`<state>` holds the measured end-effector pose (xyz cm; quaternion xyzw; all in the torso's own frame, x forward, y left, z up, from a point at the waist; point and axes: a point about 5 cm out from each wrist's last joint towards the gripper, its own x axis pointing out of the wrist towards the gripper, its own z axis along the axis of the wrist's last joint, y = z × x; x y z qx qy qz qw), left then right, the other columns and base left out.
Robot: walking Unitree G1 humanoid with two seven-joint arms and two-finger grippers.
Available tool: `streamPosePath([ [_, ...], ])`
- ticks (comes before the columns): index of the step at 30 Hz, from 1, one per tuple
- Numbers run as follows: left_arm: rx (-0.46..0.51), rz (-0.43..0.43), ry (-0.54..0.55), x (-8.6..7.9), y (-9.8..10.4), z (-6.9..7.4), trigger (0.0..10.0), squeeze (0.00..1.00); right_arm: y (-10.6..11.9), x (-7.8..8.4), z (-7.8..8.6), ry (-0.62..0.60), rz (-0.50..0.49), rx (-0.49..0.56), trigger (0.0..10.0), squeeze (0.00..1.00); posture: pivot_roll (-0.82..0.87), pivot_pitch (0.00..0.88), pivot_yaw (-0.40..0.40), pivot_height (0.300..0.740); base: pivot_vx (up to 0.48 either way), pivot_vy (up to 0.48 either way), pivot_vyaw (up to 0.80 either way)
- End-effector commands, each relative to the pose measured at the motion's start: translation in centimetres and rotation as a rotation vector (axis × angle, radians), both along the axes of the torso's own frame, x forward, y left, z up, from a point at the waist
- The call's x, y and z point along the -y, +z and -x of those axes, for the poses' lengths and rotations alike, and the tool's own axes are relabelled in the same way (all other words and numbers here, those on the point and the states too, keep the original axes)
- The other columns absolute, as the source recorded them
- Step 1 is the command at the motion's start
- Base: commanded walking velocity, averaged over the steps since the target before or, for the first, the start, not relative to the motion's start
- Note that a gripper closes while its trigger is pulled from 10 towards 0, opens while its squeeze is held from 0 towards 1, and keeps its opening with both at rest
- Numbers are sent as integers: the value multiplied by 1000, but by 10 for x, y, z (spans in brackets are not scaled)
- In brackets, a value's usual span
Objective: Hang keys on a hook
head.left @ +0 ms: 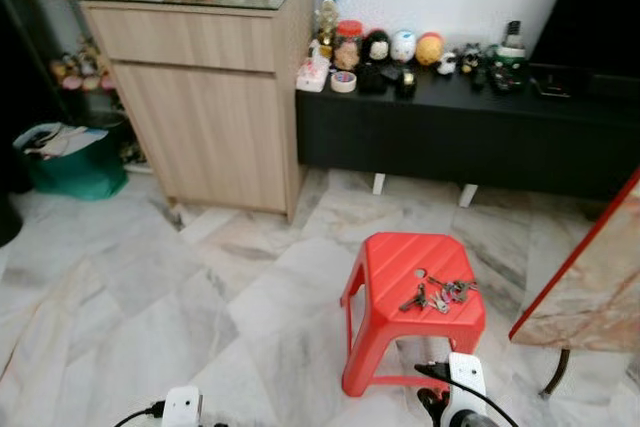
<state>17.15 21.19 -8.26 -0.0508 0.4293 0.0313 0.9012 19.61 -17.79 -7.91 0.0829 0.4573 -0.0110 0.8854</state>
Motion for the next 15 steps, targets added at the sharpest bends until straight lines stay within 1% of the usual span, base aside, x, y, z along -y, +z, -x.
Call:
streamPosePath([
  [1,7,6,3,1,0,-1,10000,0,1,4,-1,-20,10,13,10000,0,72,0,-69,740,289,0,0],
  [15,6,9,8,2,0,0,10000,0,2,5,-2,-21,12,19,10000,0,72,0,-75,740,294,0,0],
])
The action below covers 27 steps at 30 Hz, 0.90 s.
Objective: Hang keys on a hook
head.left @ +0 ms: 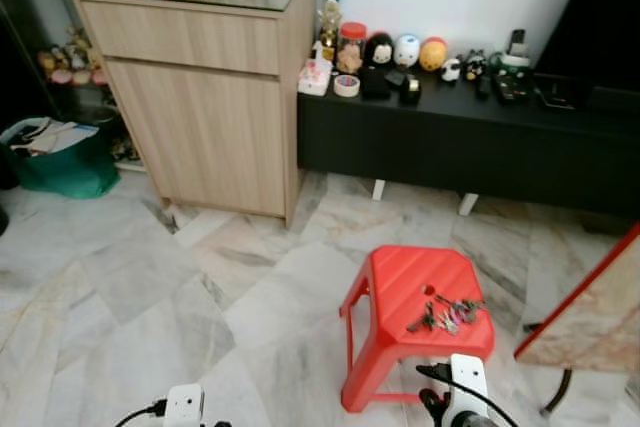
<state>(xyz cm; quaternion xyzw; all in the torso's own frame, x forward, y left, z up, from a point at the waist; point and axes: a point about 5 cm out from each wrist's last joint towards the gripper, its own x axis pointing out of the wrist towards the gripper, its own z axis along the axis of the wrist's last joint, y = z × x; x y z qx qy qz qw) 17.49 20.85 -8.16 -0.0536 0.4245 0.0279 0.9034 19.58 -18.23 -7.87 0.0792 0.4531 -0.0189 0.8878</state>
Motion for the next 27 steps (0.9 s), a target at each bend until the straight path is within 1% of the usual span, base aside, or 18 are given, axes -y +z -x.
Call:
streamPosePath([
  [1,-4,2,11,-1,-1,4,10000,0,2,0,-3,-9,-2,11,10000,0,73,0,-77,740,300,0,0],
  [14,-1,-4,11,-1,-1,4,10000,0,2,0,-3,-4,-1,11,10000,0,74,0,-77,740,302,0,0],
  [27,-4,-21,-9,-1,-1,4,10000,0,2,0,-3,0,-2,10,10000,0,80,0,-78,740,0,0,0],
])
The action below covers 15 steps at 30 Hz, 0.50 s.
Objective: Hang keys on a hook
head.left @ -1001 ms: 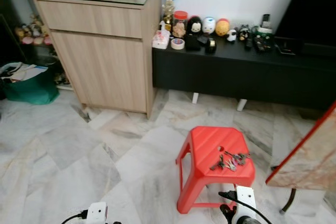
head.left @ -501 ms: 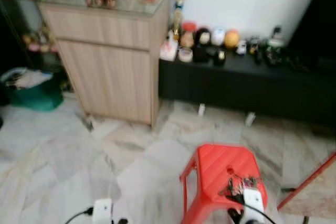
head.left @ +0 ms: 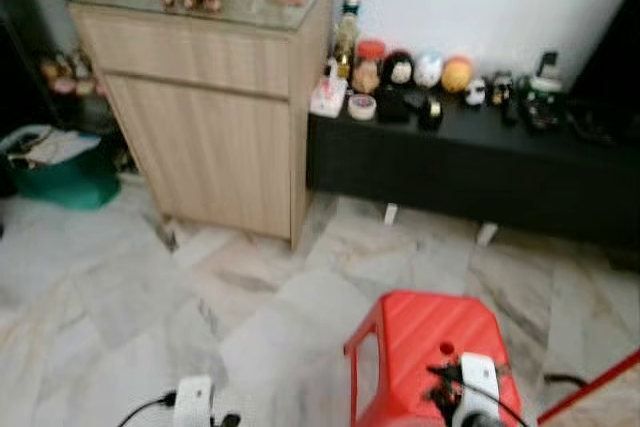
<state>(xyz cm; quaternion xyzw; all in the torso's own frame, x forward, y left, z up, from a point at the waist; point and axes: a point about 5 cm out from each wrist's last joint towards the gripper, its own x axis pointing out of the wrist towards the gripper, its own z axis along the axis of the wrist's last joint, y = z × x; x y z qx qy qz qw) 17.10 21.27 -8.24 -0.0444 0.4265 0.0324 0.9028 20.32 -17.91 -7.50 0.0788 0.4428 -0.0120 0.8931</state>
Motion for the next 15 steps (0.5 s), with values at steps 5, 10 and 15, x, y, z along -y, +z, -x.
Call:
streamPosePath([
  [5,2,1,-11,3,-1,0,10000,0,-2,3,4,-12,2,-15,10000,0,80,0,-78,740,0,-220,0],
  [10,1,0,-13,3,-1,1,10000,0,-2,3,4,-13,2,-14,10000,0,80,0,-78,740,0,-277,0],
  [15,-1,1,-15,3,-1,1,10000,0,-2,3,5,-12,3,-15,10000,0,74,0,-76,740,0,-286,0],
])
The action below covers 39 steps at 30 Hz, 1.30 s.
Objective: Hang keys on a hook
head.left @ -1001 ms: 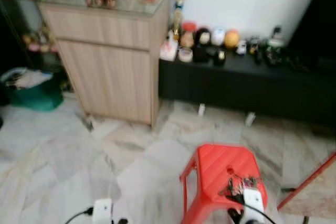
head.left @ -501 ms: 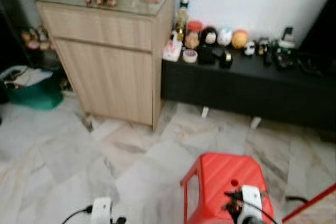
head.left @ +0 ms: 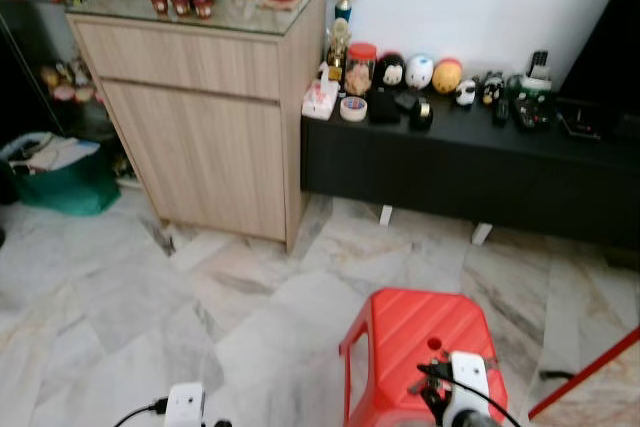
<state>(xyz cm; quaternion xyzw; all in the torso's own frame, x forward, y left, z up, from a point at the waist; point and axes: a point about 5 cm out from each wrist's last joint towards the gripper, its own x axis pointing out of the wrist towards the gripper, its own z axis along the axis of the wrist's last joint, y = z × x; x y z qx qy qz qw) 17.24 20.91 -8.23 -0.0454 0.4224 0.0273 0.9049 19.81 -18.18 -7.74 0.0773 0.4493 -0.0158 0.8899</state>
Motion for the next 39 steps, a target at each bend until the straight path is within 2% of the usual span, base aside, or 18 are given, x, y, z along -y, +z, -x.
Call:
streamPosePath([
  [1,-11,-4,-7,0,-1,3,10000,0,0,1,0,-7,-2,0,10000,0,74,0,-76,740,0,-307,0],
  [5,-14,-4,-7,0,-2,3,10000,0,0,1,0,-5,-3,0,10000,0,71,0,-75,740,0,-293,0],
  [16,-21,-9,-4,-1,-2,5,10000,0,0,1,1,-4,-1,-1,10000,0,71,0,-74,740,0,0,0],
  [19,17,-21,0,-2,1,0,10000,0,0,2,1,-20,-4,19,10000,0,75,0,-79,740,0,0,0],
  [27,335,-59,15,-12,40,-52,10000,0,8,5,-7,-46,21,160,10000,0,75,0,-84,740,0,0,0],
  [28,421,-76,2,-13,52,-64,10000,0,10,5,-9,-60,22,194,10000,0,72,0,-84,740,0,0,0],
  [30,511,-78,1,-13,65,-75,10000,0,12,5,-10,-71,9,222,10000,0,73,0,-85,740,0,0,0],
  [32,641,-79,-26,-8,84,-86,10000,0,14,5,-12,-53,11,253,10000,0,71,0,-86,740,0,0,0],
  [36,768,-71,-63,4,101,-91,10000,0,18,5,-14,-14,23,300,10000,0,80,0,-86,740,0,0,0],
  [39,811,-65,-100,9,105,-83,10000,0,21,6,-15,-29,35,350,10000,0,75,0,-84,740,0,0,0],
])
